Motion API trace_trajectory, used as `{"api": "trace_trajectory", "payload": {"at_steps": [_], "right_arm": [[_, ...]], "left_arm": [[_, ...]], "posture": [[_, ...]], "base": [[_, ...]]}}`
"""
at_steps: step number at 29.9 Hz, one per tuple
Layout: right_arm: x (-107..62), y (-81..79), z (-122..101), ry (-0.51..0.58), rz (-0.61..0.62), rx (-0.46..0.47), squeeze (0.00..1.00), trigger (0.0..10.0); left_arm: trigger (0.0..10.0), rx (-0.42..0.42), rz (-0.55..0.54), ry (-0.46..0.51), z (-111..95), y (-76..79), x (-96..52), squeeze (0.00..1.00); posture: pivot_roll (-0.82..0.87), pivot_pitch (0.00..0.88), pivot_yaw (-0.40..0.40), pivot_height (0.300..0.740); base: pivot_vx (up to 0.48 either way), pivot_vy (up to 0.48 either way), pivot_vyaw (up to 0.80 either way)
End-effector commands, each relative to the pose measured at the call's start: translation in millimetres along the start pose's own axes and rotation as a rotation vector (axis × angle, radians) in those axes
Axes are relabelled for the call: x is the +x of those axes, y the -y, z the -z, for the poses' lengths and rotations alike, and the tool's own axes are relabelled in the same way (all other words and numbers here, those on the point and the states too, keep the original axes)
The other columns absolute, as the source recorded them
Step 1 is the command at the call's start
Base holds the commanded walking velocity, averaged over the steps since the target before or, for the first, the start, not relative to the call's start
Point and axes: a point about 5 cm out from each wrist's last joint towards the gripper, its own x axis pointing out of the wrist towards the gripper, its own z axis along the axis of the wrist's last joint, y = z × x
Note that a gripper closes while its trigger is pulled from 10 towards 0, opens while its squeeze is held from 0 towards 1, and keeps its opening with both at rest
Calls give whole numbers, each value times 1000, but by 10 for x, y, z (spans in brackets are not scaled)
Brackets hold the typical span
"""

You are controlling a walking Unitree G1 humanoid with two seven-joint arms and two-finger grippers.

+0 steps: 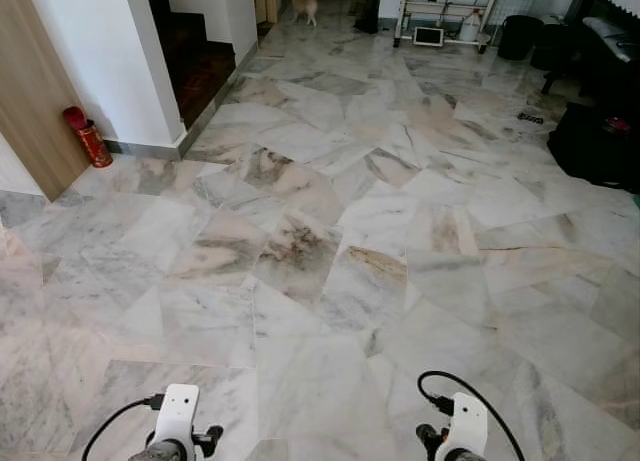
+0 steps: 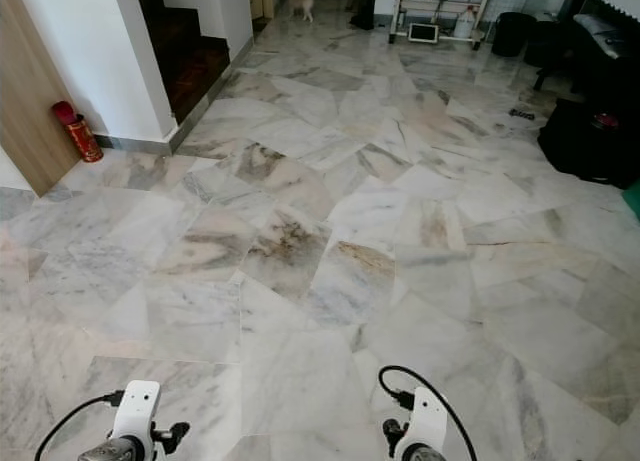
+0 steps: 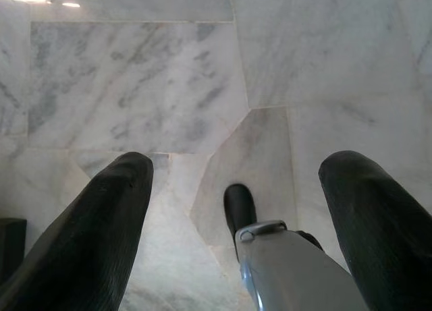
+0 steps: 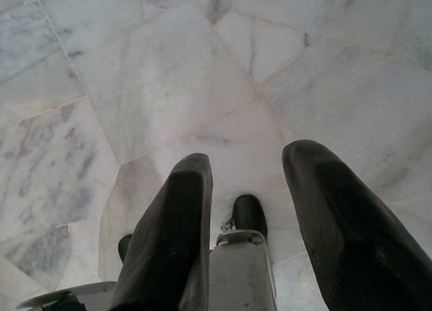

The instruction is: Move the pillow to the sofa from floor

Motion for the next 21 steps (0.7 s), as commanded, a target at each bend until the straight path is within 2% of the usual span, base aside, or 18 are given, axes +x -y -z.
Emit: {"api": "trace_trajectory", "payload": {"at_steps": [1, 21], "right_arm": [[2, 10, -15, -5, 2, -14, 0, 10000], [-1, 6, 11, -10, 0, -16, 0, 10000]], "left_arm": [[10000, -7, -5, -29, 89, -3, -15, 0], [10000, 10, -1, -50, 145, -6, -26, 0]], "posture": [[-11, 0, -34, 740], [-13, 0, -25, 740]], "base": [[0, 0, 0], [0, 0, 0]]}}
